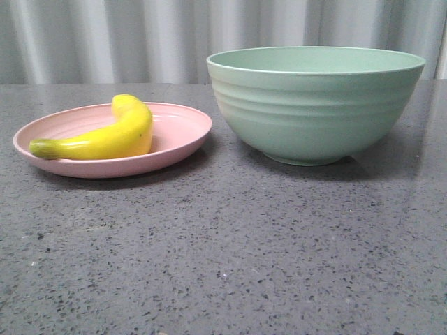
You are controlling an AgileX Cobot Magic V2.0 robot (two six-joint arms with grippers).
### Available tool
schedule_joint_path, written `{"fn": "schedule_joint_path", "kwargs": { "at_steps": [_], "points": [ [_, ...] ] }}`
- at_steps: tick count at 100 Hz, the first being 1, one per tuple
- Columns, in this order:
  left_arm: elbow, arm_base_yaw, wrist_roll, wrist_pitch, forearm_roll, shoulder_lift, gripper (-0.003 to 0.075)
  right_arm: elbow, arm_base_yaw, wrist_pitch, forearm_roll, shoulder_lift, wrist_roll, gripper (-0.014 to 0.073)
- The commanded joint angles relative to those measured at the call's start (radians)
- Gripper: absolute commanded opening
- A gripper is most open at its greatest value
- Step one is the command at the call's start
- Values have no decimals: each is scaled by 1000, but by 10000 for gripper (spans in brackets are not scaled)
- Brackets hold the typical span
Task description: Transfer banana from pink plate to green bowl
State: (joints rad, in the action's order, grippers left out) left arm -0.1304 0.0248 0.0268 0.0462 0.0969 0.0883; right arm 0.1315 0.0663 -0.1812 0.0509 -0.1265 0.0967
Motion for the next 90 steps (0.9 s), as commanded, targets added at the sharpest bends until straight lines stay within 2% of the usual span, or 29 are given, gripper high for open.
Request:
{"fn": "schedule_joint_path", "kwargs": {
  "at_steps": [1,25,42,49,61,67,72,90],
  "points": [
    [-87,-1,-4,-77,-7,79,-21,92,6,1,-26,-72,-3,-57],
    [-197,-1,-4,-114,-9,252,-20,266,6,-212,-102,-253,-3,-48],
    [-202,-1,-4,-187,-7,335,-5,284,6,-171,-102,-283,-3,-48],
    [-202,-1,-4,-187,1,355,76,284,6,-174,-102,-283,-3,-48],
    [-202,-1,-4,-199,1,377,342,284,6,-180,-102,-283,-3,-48],
    [-202,-1,-4,-223,1,381,424,278,6,-167,-102,-283,-3,-48],
    [-197,-1,-4,-247,1,388,449,274,6,-160,-102,-283,-3,-48],
    [-215,9,-8,-256,1,416,447,274,6,-146,-102,-283,-3,-48]
  ]
}}
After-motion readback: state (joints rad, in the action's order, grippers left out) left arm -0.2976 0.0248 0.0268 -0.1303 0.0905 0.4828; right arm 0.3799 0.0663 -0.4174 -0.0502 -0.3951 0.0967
